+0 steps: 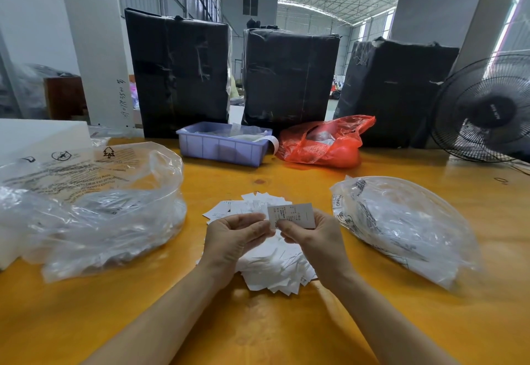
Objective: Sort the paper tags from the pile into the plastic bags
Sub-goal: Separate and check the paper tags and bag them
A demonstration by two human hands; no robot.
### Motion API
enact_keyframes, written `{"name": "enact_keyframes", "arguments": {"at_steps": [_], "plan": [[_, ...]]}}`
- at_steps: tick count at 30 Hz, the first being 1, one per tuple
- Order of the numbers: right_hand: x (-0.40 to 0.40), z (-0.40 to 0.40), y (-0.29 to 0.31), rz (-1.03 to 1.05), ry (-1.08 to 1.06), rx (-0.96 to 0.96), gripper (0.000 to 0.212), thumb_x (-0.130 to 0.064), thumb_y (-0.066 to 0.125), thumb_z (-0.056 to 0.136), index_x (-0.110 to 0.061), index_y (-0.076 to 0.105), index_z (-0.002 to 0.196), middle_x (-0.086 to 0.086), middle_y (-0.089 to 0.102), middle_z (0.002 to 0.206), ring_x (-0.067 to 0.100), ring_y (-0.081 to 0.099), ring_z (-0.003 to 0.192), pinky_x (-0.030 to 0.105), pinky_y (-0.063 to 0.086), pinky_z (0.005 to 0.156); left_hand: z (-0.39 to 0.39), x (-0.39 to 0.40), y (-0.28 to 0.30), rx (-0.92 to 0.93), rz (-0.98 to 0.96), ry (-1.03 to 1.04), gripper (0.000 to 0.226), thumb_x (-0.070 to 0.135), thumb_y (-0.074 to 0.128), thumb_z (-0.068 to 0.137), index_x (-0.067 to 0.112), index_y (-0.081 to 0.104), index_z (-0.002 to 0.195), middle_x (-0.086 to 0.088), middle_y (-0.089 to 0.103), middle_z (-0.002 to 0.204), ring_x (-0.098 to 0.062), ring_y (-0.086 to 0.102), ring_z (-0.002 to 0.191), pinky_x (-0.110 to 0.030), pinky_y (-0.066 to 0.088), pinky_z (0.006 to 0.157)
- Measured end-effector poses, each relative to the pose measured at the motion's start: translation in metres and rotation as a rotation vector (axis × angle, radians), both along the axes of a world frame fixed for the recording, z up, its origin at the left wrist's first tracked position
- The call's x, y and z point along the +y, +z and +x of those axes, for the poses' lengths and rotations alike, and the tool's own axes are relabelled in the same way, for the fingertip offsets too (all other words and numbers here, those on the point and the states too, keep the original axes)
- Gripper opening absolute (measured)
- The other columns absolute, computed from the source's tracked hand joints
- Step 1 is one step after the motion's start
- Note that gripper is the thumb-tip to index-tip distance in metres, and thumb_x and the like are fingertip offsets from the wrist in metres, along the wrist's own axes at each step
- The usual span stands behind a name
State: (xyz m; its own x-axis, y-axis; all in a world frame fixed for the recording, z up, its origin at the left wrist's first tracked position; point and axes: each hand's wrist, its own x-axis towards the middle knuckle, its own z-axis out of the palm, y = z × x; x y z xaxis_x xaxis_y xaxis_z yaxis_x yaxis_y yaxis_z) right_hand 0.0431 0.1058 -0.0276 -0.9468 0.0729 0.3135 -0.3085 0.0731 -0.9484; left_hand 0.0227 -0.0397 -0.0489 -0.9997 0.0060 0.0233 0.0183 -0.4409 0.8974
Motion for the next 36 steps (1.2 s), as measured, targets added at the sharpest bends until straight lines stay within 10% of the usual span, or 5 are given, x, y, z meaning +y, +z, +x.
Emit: {"name": "enact_keyframes", "arguments": {"at_steps": [36], "plan": [[0.0049,-0.0036,-0.0030,-0.137,-0.021,0.000,0.012,-0.001,0.071,0.079,-0.012,0.068,0.082,0.003,0.069,0.071,0.013,0.066,0.063,0.022,0.055,0.059,0.0046,-0.0003,0.0019,-0.007,0.003,-0.057,0.049,0.011,0.081,0.044,-0.004,0.069,0.089,-0.022,0.072,0.083,-0.028,0.072,0.072,-0.022,0.057,0.060]]}}
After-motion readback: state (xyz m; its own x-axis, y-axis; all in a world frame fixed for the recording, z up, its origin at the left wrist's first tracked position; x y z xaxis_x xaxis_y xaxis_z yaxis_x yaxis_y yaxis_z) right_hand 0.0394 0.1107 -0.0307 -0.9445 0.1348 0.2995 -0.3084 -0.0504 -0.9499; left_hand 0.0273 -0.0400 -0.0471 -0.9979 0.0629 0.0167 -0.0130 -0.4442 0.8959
